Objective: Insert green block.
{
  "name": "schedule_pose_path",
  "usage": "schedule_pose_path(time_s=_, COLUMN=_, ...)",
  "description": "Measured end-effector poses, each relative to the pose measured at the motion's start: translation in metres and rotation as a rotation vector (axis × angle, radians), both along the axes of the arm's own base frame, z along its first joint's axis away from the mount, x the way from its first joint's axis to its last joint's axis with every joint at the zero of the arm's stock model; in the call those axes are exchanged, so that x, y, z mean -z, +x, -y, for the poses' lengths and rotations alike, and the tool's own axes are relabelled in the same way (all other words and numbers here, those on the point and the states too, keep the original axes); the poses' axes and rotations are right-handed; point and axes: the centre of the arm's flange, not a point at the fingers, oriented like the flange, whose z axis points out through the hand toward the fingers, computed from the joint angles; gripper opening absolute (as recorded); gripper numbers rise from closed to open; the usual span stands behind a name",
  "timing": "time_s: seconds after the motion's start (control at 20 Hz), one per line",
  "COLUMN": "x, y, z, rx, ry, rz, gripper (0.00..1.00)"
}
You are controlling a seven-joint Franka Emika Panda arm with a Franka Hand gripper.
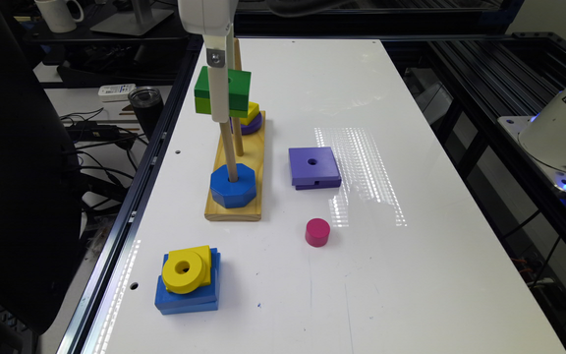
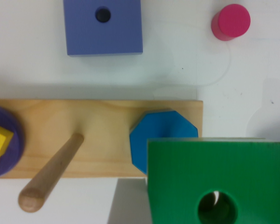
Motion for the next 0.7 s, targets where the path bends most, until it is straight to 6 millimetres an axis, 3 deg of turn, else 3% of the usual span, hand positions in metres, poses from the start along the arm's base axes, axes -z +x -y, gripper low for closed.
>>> schedule_pose_path(time_s=0.7, x=0.0099, y=0.0023, z=0.0001, rx=-0.004, ry=0.002, rz=0.0, gripper=0.0)
